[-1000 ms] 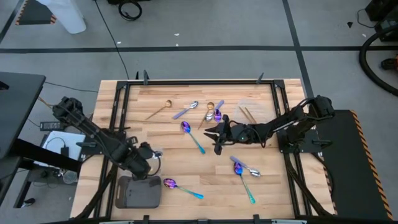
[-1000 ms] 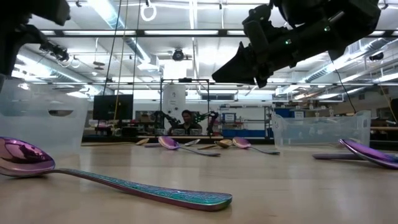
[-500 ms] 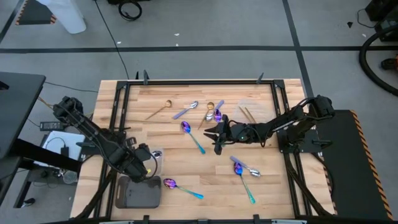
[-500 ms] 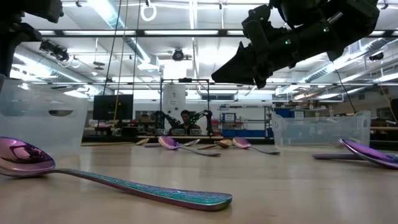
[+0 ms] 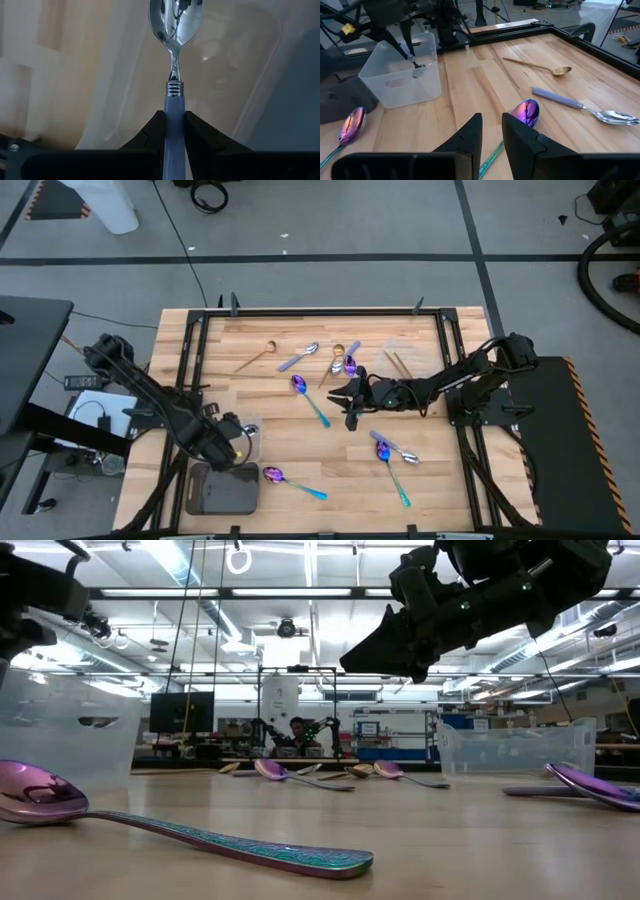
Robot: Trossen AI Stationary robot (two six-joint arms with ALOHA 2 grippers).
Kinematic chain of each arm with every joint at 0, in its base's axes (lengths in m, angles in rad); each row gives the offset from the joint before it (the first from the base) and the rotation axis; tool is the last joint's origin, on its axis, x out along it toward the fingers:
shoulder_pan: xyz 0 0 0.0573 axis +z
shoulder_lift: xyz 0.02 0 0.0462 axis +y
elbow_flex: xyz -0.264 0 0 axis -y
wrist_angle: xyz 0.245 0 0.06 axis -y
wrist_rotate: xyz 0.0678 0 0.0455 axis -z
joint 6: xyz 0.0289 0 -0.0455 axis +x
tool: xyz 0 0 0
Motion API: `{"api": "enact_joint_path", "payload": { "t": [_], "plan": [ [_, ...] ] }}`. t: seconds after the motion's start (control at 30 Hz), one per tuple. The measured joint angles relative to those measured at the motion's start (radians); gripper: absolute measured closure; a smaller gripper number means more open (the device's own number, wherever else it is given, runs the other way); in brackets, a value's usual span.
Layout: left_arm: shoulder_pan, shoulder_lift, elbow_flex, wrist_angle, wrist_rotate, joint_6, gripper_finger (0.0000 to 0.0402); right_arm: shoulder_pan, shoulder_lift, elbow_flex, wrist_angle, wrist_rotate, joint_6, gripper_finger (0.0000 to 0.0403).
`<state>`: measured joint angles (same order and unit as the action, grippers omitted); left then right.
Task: Sort silverware by color (type)
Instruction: Put the purple spoon into the bottom transparent bin
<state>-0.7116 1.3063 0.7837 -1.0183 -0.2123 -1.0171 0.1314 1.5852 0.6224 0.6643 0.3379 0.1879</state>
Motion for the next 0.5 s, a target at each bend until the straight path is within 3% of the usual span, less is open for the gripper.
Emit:
{"api": "enact_joint_path", "payload": {
  "t": [0.5],
  "plan": [
    [0.002, -0.152, -0.188, 0.175, 0.001, -0.075, 0.0343, 0.0, 0.0, 0.0, 0.0, 0.0, 0.004, 0.0318]
  ]
}}
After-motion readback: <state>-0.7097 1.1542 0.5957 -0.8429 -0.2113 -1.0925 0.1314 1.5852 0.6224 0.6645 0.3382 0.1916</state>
